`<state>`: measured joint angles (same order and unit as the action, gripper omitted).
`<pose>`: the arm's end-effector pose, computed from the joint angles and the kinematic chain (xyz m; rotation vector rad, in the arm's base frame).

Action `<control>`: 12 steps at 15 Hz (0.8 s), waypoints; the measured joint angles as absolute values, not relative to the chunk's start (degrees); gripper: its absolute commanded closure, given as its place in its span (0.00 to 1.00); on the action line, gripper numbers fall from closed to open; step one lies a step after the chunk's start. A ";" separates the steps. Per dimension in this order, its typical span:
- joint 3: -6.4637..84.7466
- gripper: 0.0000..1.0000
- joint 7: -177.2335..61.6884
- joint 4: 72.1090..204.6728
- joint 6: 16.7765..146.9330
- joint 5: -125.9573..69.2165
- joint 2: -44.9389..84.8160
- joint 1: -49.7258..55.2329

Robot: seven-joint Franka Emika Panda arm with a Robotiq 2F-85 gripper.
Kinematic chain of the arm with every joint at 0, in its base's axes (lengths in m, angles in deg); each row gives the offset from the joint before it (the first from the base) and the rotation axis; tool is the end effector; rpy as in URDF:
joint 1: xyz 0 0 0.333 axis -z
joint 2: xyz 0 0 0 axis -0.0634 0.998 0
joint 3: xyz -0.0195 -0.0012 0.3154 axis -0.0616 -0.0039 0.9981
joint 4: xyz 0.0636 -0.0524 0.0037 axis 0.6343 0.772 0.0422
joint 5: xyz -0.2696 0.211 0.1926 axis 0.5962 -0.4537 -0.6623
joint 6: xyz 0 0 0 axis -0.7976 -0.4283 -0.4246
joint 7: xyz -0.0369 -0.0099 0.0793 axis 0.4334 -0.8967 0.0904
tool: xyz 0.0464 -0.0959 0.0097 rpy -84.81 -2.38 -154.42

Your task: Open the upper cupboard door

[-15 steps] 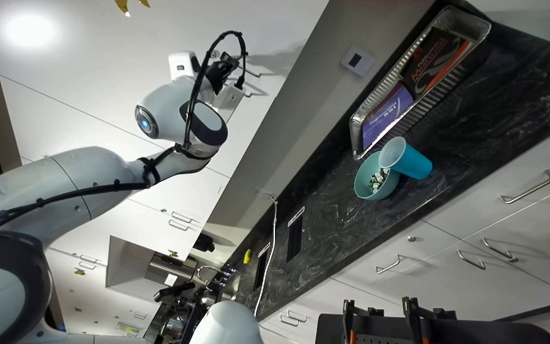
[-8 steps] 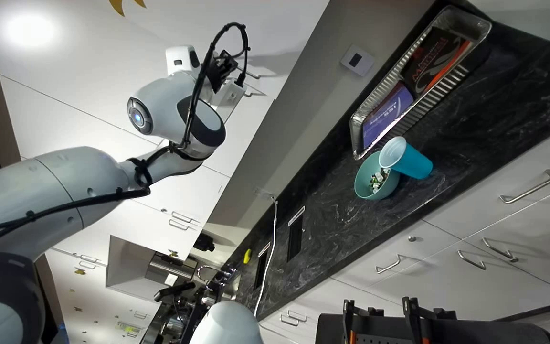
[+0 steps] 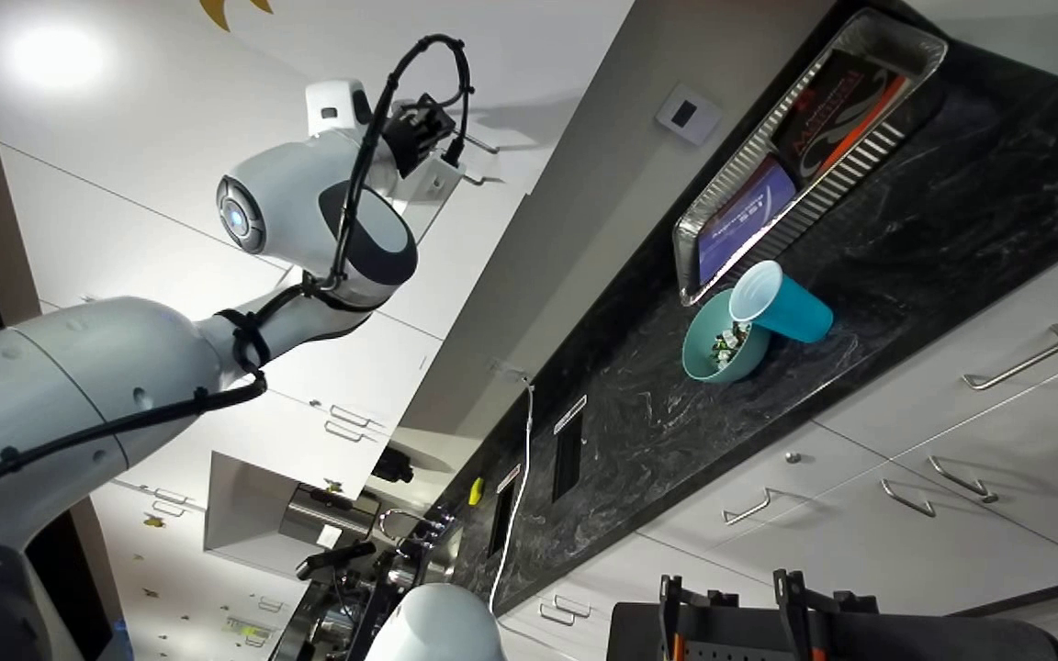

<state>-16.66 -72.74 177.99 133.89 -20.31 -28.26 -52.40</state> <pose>0.4971 -0.1104 0.5990 -2.3646 -0.0587 -1.7751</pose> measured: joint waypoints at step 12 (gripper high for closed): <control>-12.63 0.97 -78.15 182.32 129.66 -21.05 -35.73 -45.93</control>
